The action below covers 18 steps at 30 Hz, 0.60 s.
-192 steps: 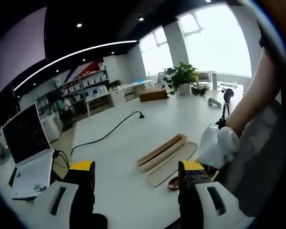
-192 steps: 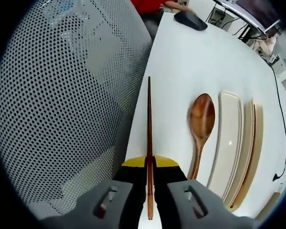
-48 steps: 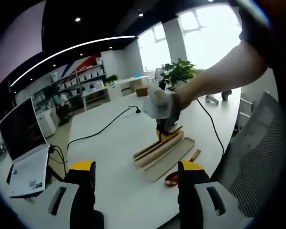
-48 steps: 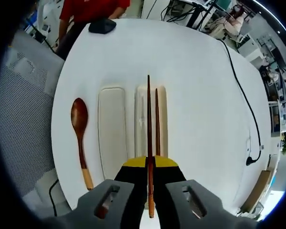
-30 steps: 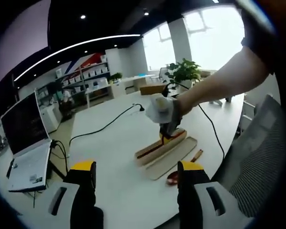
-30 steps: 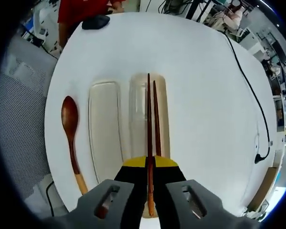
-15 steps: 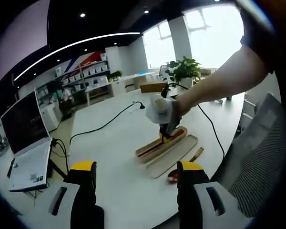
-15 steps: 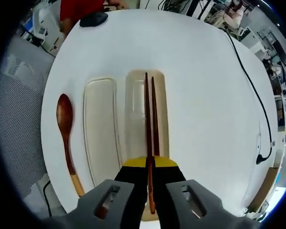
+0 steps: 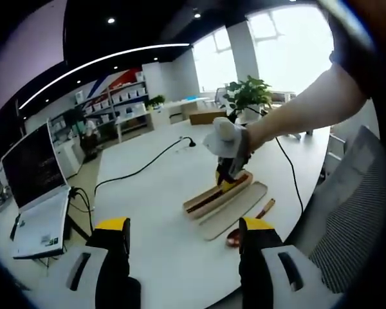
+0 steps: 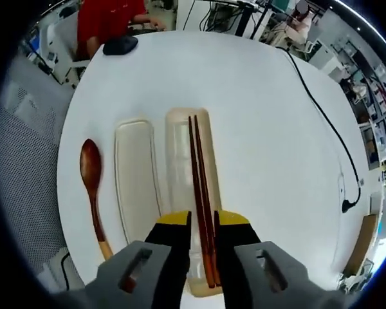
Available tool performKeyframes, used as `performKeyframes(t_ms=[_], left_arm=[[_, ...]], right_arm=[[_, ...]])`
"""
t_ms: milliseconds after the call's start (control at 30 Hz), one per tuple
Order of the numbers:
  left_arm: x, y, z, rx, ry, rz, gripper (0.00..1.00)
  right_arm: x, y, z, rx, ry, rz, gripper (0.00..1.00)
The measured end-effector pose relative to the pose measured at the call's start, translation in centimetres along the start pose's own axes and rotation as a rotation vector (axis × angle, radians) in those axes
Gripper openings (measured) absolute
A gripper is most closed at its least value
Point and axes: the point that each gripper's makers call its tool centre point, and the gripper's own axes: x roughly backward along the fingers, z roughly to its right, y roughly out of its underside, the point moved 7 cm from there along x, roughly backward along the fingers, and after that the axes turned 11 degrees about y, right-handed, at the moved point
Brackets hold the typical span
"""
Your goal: Arrange the utensils inside the cutlery case until each visible utensil rests in its matching compartment.
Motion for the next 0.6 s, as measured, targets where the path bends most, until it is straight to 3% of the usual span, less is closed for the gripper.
performKeyframes(t_ms=[167, 600], left_arm=[[0.0, 0.0, 0.0, -0.002, -0.001, 0.001, 0.71], [0.1, -0.1, 0.2, -0.014, -0.005, 0.006, 0.71]], right_arm=[[1.4, 0.1, 0.7, -0.038, 0.107, 0.06, 0.2], [4.5, 1.1, 2.7, -0.106, 0.322, 0.136, 0.35]])
